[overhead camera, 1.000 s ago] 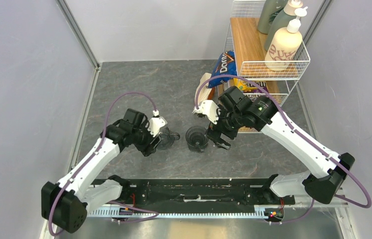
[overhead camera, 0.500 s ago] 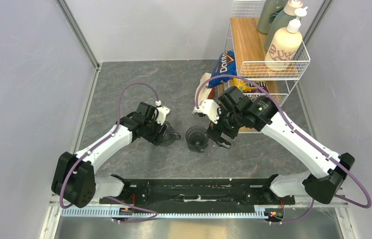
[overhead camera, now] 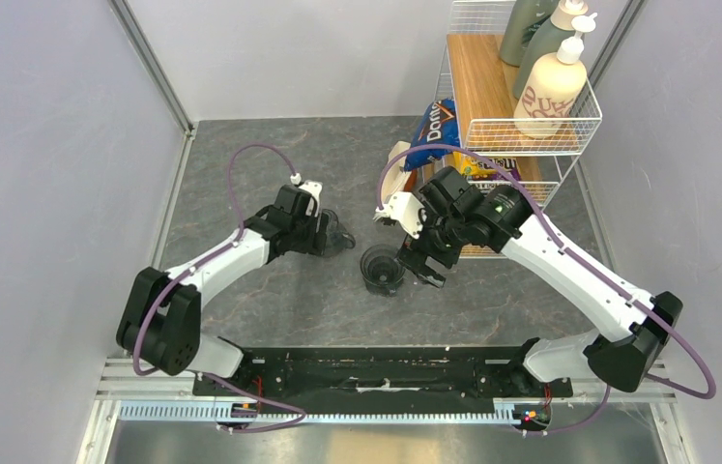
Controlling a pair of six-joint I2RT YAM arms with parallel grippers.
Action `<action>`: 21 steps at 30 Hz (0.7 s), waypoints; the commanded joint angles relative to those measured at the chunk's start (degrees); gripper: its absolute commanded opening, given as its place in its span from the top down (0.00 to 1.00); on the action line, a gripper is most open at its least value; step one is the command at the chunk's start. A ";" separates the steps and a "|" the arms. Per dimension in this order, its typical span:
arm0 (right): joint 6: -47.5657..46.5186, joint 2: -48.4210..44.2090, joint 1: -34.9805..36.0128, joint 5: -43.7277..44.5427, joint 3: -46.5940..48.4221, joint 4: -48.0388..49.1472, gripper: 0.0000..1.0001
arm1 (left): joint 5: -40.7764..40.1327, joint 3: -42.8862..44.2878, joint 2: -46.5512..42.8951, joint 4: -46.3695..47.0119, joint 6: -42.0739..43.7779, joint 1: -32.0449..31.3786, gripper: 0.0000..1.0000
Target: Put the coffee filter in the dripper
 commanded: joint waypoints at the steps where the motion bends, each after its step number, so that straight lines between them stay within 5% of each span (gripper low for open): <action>1: 0.56 0.73 0.07 -0.19 1.85 1.56 0.01 | -2.79 4.03 2.75 8.35 -2.09 1.53 0.23; 8: 1.60 0.82 -0.26 -0.70 1.88 2.20 0.01 | 3.47 5.59 3.83 9.39 -3.83 7.68 0.23; 12: 1.62 0.17 -0.57 -2.25 2.93 2.12 0.01 | 15.25 -1.11 -8.00 14.64 -1.39 9.21 0.21; 17: 1.66 -2.16 -0.57 -3.65 2.40 1.73 0.01 | 27.87 -3.85 -20.24 5.79 -6.68 9.16 0.18; 21: 4.14 -4.61 -0.35 -4.33 -3.00 5.60 0.08 | 28.38 -8.24 -28.39 3.15 -10.80 9.12 0.15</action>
